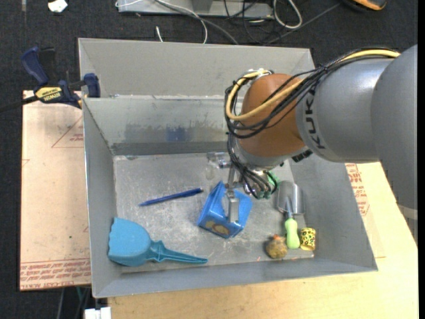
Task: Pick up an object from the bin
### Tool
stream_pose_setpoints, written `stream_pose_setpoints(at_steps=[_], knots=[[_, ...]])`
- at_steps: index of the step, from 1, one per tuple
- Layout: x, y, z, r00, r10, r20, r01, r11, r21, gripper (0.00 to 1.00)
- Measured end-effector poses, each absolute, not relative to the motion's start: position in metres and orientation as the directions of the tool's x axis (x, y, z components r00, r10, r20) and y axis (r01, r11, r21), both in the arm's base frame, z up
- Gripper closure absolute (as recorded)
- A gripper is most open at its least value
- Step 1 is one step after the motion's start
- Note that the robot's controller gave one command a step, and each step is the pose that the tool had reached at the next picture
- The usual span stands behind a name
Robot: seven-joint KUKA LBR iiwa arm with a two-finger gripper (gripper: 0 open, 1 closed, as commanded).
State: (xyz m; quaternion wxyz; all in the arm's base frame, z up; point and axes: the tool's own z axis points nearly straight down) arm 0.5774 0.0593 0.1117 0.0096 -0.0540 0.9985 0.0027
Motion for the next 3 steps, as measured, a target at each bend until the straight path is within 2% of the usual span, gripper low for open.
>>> stream_pose_setpoints(at_steps=[3], knots=[[0.5774, 0.0592, 0.1117, -0.994, -0.108, -0.019, -0.108, 0.994, 0.004, 0.0]])
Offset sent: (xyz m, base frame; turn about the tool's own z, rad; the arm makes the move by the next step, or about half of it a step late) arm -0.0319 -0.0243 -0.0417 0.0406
